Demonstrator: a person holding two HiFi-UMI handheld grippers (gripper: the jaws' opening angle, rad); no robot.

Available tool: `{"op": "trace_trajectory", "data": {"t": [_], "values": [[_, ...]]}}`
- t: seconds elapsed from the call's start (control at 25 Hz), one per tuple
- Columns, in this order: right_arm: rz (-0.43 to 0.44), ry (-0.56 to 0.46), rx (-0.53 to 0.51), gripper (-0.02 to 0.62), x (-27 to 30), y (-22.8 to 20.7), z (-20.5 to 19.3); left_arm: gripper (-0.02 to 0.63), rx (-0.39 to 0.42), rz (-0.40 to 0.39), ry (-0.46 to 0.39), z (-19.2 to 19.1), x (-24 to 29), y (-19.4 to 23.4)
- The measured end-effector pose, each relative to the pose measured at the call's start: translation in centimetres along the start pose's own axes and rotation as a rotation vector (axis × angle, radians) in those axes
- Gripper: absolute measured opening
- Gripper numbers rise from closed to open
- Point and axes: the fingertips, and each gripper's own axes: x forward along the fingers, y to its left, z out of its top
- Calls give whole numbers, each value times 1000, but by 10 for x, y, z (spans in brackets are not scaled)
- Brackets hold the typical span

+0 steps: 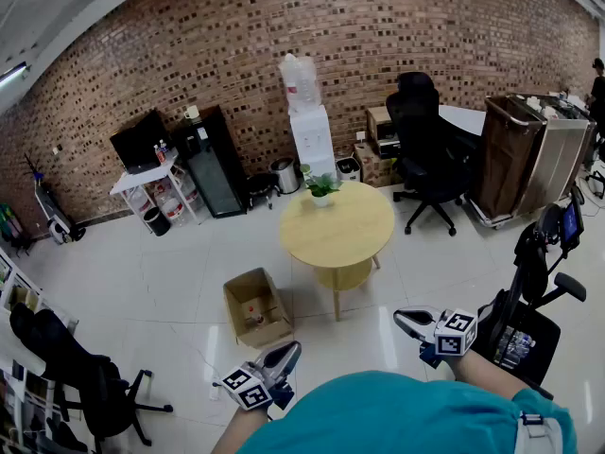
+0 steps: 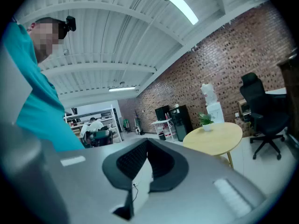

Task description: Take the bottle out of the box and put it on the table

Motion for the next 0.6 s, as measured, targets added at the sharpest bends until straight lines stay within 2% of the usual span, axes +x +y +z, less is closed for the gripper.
{"op": "trace_trajectory", "data": {"t": [0.6], "values": [[-2, -9, 0, 3, -9, -18, 3, 0, -6, -3, 13, -2, 23, 3]]}}
